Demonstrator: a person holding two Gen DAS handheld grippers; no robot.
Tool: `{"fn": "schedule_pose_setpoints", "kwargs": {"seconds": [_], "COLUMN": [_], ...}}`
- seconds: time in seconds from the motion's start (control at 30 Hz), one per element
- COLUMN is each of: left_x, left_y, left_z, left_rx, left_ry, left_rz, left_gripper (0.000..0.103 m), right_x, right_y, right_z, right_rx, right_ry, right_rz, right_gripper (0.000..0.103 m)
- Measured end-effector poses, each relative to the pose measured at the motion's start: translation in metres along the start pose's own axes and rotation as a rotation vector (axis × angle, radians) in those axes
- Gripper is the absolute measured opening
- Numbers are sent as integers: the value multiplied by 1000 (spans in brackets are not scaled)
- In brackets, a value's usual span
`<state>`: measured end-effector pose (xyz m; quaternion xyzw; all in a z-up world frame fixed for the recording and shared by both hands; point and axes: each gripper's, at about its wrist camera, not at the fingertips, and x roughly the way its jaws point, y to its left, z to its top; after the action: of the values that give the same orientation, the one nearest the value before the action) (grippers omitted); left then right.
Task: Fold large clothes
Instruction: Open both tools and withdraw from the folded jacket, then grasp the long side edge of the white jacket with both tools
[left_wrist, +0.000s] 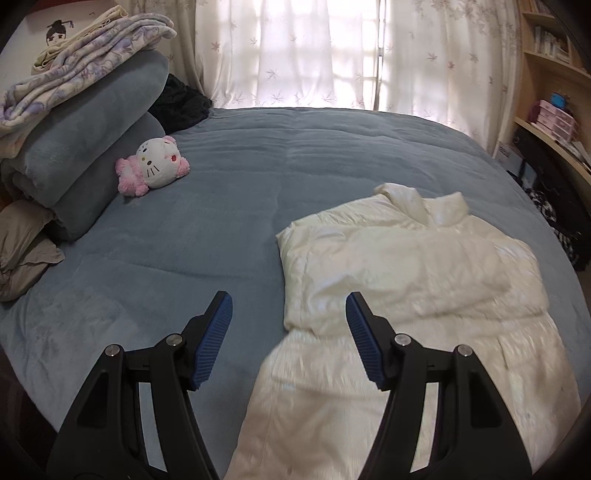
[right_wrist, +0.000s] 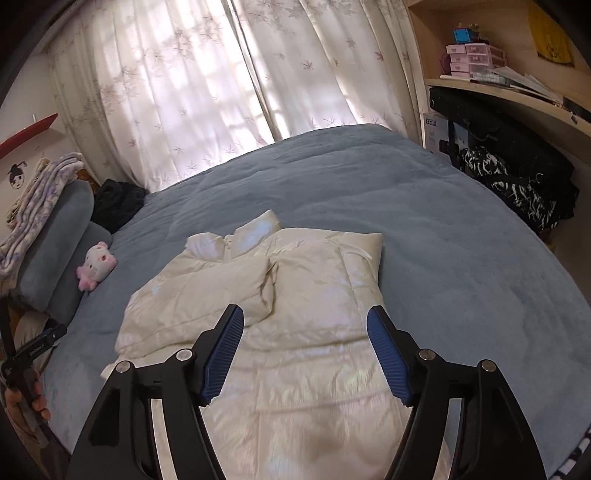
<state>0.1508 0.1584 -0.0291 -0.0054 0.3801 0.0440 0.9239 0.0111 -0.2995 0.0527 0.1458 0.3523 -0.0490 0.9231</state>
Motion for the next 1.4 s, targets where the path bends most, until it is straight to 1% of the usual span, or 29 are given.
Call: {"fn": "schedule_pose_setpoints", "kwargs": {"seconds": [0.1, 0.2, 0.33, 0.43, 0.5, 0.67, 0.83, 1.07, 1.17, 1.27, 1.4], "left_x": [-27, -54, -74, -79, -81, -80, -66, -33, -18, -6, 4], "left_y": [3, 11, 18, 22, 27, 38, 47, 64, 73, 81, 89], "left_z": [-10, -25, -42, -53, -63, -94, -123, -166, -185, -200, -214], "left_rx": [21, 33, 45, 48, 45, 43, 31, -61, -111, -162, -222], "left_ry": [0, 13, 28, 40, 52, 82, 118, 193, 236, 273, 289], "left_rz": [-7, -20, -30, -44, -60, -78, -91, -151, -173, -199, -229], "left_gripper": [61, 63, 65, 66, 68, 69, 69, 69, 69, 69, 69], "right_x": [-31, -57, -90, -104, -115, -111, -97, -77, -71, -66, -63], "right_y": [3, 6, 12, 11, 10, -3, -30, -72, -89, -106, -111], "right_z": [-10, -18, -35, -45, -59, -84, -113, -154, -164, -172, -176], "right_rx": [-5, -20, -50, -67, -73, -74, -32, 43, 72, 112, 111], "right_ry": [-1, -8, -8, 1, 7, 57, 109, 203, 217, 232, 236], "right_rz": [27, 47, 64, 74, 69, 41, 16, -41, -66, -64, -58], "right_gripper": [72, 76, 82, 85, 86, 87, 88, 90, 90, 90, 90]}}
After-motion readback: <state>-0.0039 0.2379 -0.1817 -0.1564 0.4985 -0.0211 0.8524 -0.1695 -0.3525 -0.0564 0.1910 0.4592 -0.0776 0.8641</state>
